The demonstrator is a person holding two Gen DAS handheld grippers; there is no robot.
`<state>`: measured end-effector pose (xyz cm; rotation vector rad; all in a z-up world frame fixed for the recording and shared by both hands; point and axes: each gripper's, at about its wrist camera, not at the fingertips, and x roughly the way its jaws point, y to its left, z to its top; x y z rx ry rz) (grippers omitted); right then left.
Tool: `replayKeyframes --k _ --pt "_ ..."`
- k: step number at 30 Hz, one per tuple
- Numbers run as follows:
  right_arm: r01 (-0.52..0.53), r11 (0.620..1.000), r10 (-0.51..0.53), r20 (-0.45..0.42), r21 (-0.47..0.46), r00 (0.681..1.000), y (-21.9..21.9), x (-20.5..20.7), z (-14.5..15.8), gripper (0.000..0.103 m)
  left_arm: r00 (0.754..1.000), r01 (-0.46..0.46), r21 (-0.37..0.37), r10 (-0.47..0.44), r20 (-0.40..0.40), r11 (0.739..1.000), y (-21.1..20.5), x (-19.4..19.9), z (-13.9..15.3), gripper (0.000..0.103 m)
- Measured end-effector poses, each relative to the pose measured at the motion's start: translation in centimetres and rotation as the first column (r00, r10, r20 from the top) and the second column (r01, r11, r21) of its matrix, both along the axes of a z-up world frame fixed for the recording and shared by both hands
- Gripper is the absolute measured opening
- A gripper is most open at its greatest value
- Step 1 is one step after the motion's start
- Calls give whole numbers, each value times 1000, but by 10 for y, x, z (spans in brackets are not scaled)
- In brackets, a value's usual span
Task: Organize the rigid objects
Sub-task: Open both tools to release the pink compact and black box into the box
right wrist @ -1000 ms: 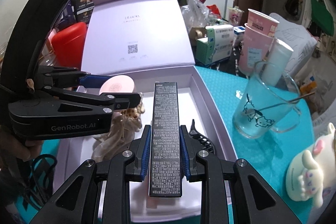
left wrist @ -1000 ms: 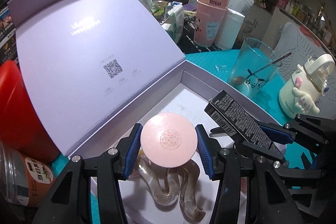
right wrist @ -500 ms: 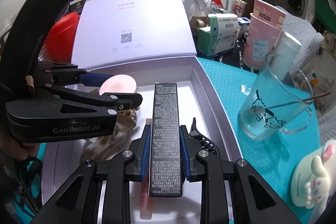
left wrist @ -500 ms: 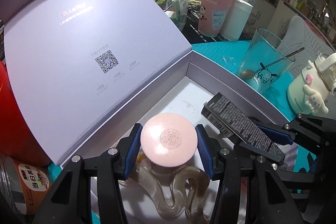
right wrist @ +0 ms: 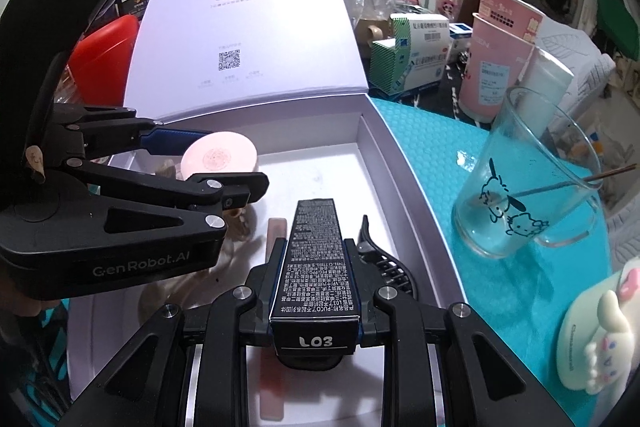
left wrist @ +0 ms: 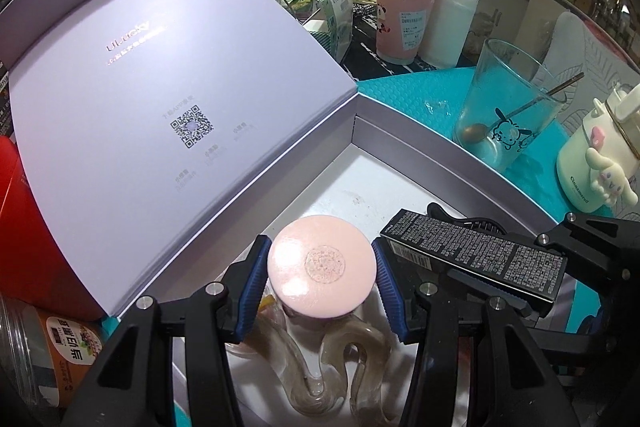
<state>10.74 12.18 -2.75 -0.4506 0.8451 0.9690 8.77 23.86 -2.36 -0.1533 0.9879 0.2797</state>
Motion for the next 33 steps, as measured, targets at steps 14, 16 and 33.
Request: replayKeyframes --k 14,16,33 --pt "55 998 -55 33 1 998 -25 -8 17 36 998 -50 7 51 -42 999 -6 -11 7 79" --pt "60 998 -60 37 3 997 -29 -10 20 36 998 -58 15 59 -39 998 -7 -12 10 79" --pt "112 992 -115 66 50 991 -49 -19 50 53 995 -99 40 98 26 994 -8 -33 43 80"
